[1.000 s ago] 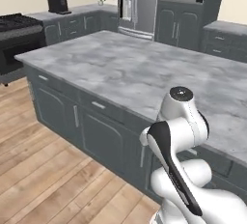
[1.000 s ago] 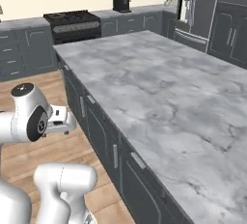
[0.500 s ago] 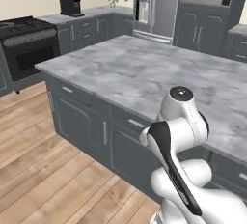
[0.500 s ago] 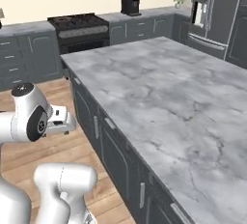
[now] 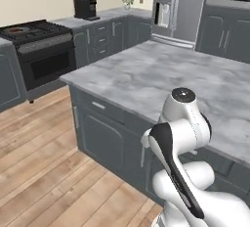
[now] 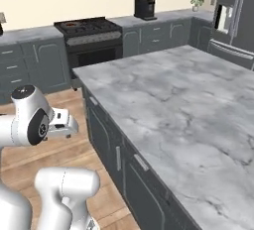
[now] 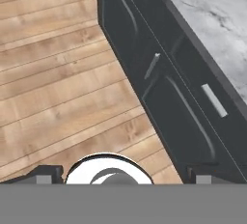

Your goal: Take the chicken drumsticks from the pan and place one on each plate on the dining counter.

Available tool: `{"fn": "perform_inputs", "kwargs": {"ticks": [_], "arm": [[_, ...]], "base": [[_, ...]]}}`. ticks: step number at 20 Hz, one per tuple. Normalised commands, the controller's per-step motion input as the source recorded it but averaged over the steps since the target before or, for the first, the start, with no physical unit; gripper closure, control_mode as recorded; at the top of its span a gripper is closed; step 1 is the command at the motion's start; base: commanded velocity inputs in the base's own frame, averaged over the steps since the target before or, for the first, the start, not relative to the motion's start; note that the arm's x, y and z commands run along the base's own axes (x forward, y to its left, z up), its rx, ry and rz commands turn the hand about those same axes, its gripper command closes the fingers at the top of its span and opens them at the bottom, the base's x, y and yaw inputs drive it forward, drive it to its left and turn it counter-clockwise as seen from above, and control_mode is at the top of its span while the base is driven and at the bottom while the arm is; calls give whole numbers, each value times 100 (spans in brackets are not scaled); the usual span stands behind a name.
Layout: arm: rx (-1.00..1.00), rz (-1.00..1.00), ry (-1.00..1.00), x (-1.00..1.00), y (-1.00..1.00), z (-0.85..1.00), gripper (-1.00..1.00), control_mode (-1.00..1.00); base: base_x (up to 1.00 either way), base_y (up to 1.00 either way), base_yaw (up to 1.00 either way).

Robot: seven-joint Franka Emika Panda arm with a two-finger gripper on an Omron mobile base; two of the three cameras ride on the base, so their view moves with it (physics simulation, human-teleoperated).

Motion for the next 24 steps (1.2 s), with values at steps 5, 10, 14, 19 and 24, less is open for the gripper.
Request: {"fn": "perform_inputs", "kwargs": {"ticks": [5,10,14,19,24], "arm": [[0,0,0,0,0,0,-100,100],[0,0,0,0,0,0,-100,100],[0,0,0,0,0,0,-100,100],[0,0,0,0,0,0,-100,100],[0,0,0,0,0,0,-100,100]], "base": [[89,100,0],[89,100,0],[89,100,0],[89,100,0],[90,100,0]]}}
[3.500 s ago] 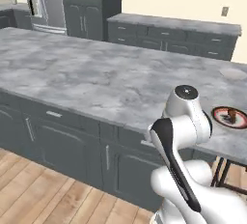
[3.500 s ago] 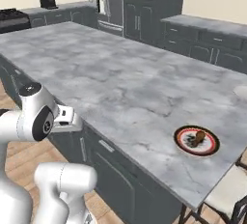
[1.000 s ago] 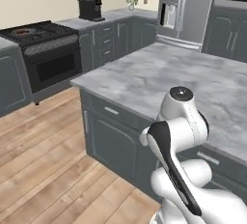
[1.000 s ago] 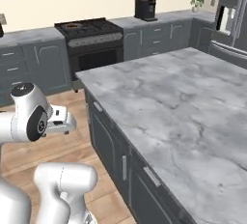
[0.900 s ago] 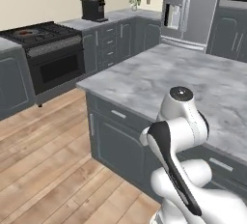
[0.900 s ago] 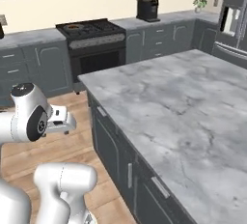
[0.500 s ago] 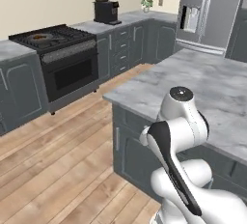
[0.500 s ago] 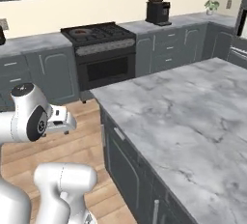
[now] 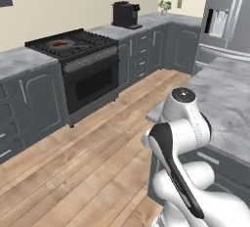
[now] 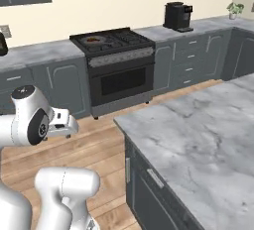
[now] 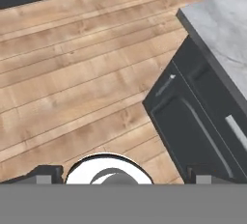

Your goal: Take the chicken drumsticks from the pan and place one on each plate on the dining counter.

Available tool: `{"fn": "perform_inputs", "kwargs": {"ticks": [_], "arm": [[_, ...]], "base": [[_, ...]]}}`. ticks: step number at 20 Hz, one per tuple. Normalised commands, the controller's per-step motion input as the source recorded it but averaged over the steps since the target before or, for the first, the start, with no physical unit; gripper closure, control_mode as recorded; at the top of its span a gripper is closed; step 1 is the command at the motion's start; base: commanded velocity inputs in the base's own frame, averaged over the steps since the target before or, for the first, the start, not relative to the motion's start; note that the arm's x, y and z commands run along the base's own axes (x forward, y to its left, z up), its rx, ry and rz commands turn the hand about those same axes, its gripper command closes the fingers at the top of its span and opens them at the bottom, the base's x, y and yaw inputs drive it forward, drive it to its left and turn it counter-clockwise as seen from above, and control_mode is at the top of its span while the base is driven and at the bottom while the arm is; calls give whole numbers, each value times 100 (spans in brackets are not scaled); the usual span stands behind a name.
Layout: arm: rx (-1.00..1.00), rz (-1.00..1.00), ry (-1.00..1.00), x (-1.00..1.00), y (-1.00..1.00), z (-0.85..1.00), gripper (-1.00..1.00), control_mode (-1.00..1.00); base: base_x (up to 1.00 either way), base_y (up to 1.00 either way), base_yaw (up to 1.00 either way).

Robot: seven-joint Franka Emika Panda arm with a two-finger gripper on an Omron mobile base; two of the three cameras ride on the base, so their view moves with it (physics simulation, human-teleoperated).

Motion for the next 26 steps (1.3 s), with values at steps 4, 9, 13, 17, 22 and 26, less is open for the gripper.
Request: {"fn": "perform_inputs", "kwargs": {"ticks": [4,9,13,17,22,26], "arm": [[0,0,0,0,0,0,-100,100],[0,0,0,0,0,0,-100,100],[0,0,0,0,0,0,-100,100],[0,0,0,0,0,0,-100,100],[0,0,0,0,0,0,-100,100],[0,0,0,0,0,0,-100,100]], "base": [[93,100,0],[100,73,-10],[100,46,-27],[100,44,-27],[100,24,-13],[100,-17,5]]}}
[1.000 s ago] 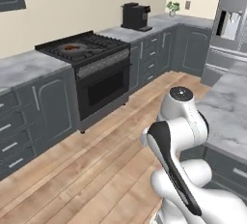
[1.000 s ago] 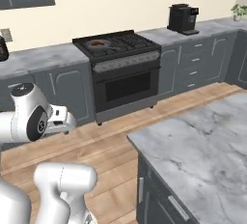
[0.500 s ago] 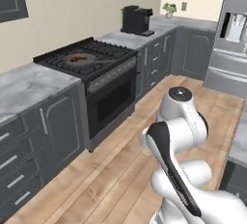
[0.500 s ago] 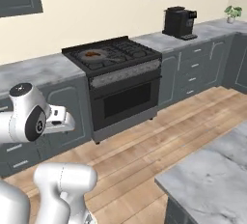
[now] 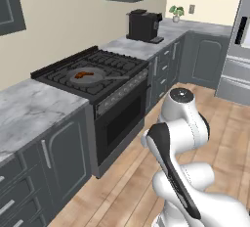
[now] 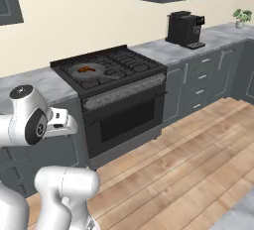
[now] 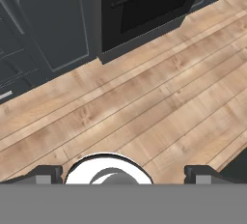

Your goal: Take the chicken drumsticks from the pan and place one on each plate on the dining counter.

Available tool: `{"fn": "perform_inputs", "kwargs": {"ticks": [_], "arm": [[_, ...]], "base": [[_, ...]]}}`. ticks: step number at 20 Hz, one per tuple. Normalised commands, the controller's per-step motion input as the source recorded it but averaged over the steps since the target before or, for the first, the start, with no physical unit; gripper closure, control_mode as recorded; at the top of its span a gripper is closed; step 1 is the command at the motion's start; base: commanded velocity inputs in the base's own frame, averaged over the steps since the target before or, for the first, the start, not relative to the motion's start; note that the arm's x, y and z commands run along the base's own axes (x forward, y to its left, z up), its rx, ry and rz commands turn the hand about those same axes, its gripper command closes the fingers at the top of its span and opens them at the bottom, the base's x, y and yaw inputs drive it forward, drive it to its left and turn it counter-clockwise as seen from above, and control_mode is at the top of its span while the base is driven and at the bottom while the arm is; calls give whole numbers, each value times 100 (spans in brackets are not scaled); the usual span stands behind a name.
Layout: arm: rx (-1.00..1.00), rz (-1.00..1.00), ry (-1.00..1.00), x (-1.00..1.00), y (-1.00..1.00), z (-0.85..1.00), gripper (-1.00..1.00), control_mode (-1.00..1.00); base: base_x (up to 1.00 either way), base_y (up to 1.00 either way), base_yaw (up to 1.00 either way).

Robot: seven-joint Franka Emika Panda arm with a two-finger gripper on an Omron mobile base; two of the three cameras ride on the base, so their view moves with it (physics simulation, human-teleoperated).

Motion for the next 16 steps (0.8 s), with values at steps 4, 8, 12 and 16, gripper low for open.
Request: {"fn": "perform_inputs", "kwargs": {"ticks": [4,8,12,16], "arm": [[0,0,0,0,0,0,-100,100],[0,0,0,0,0,0,-100,100],[0,0,0,0,0,0,-100,100],[0,0,0,0,0,0,-100,100]], "base": [[97,-21,40],[98,-8,49],[100,-9,34],[100,-15,19]]}}
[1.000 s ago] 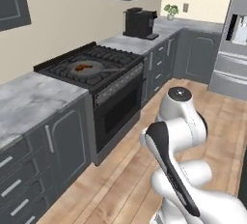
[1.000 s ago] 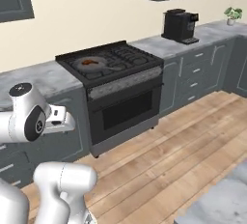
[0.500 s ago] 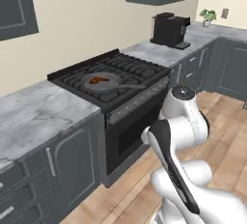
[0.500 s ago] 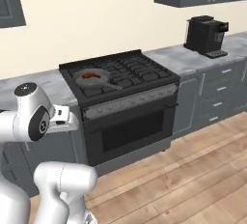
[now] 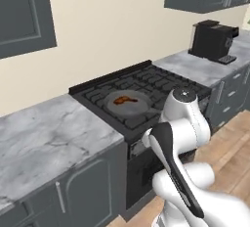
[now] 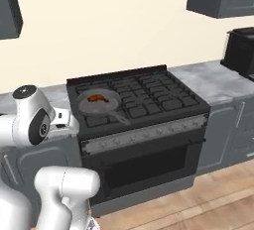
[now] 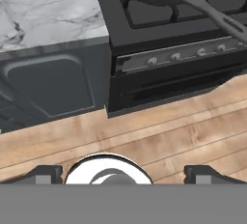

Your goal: Take the chicken drumsticks from the pan and place one on each plate on the dining counter.

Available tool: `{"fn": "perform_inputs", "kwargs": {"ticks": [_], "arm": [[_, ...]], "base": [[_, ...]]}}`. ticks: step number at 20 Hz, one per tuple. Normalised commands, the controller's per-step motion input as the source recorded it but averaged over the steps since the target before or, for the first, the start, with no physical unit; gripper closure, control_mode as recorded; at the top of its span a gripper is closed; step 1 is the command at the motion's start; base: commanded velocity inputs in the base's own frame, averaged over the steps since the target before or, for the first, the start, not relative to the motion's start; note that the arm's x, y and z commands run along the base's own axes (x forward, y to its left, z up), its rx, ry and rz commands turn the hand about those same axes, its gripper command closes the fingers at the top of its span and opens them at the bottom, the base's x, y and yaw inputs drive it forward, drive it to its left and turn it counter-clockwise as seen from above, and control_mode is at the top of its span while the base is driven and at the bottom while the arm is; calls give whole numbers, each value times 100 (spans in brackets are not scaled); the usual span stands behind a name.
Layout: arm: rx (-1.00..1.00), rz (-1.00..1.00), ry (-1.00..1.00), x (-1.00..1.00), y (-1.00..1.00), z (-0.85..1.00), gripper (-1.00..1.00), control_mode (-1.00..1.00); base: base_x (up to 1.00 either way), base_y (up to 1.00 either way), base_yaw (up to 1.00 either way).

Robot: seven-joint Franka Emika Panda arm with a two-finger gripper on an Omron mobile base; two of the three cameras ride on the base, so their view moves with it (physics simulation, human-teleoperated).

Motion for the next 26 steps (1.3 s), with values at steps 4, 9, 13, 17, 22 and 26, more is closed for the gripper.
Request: {"fn": "perform_inputs", "kwargs": {"ticks": [4,9,13,17,22,26], "arm": [[0,0,0,0,0,0,-100,100],[0,0,0,0,0,0,-100,100],[0,0,0,0,0,0,-100,100],[0,0,0,0,0,0,-100,100],[0,0,0,0,0,0,-100,100],[1,0,3,60,-22,0,-100,-100]], "base": [[100,-12,22],[95,-4,19],[21,0,-1],[1,0,0],[4,-1,0],[12,-5,0]]}}
